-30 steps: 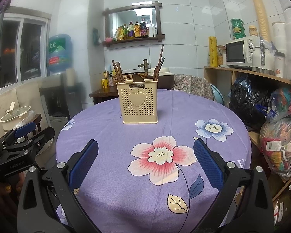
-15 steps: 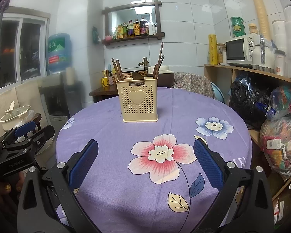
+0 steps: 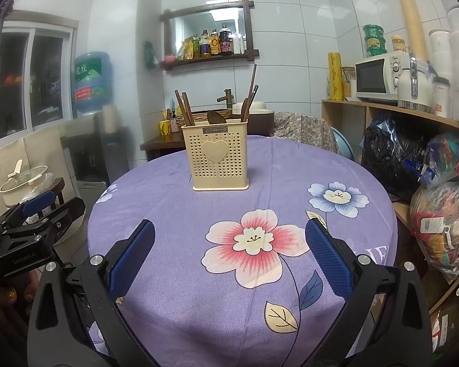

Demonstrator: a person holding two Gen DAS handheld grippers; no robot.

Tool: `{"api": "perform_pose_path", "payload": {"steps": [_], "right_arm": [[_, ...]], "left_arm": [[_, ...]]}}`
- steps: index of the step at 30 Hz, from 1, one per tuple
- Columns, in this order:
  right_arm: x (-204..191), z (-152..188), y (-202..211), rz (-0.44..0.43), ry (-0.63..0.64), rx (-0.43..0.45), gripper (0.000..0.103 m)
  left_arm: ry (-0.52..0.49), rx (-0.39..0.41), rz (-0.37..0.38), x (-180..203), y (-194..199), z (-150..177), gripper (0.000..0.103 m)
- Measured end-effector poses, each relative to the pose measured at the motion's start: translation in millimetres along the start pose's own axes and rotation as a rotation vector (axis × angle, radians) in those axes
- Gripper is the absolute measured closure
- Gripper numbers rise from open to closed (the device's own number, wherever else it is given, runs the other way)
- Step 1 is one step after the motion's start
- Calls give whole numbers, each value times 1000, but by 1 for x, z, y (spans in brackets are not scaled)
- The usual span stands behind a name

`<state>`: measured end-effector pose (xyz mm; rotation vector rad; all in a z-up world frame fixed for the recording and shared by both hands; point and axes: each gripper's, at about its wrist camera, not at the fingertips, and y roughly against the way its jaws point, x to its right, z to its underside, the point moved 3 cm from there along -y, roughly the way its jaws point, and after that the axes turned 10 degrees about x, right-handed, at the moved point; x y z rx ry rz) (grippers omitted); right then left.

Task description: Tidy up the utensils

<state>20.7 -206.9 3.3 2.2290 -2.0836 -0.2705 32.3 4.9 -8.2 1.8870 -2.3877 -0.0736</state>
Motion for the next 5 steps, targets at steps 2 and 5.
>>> {"api": "perform_pose_path", "payload": {"steps": [2,5], "right_arm": [[0,0,0,0,1,0,6],[1,0,0,0,0,0,6]], "left_arm": [[2,-3,0,0,0,0,5],[3,-6,-4,0,-1,0,5]]}}
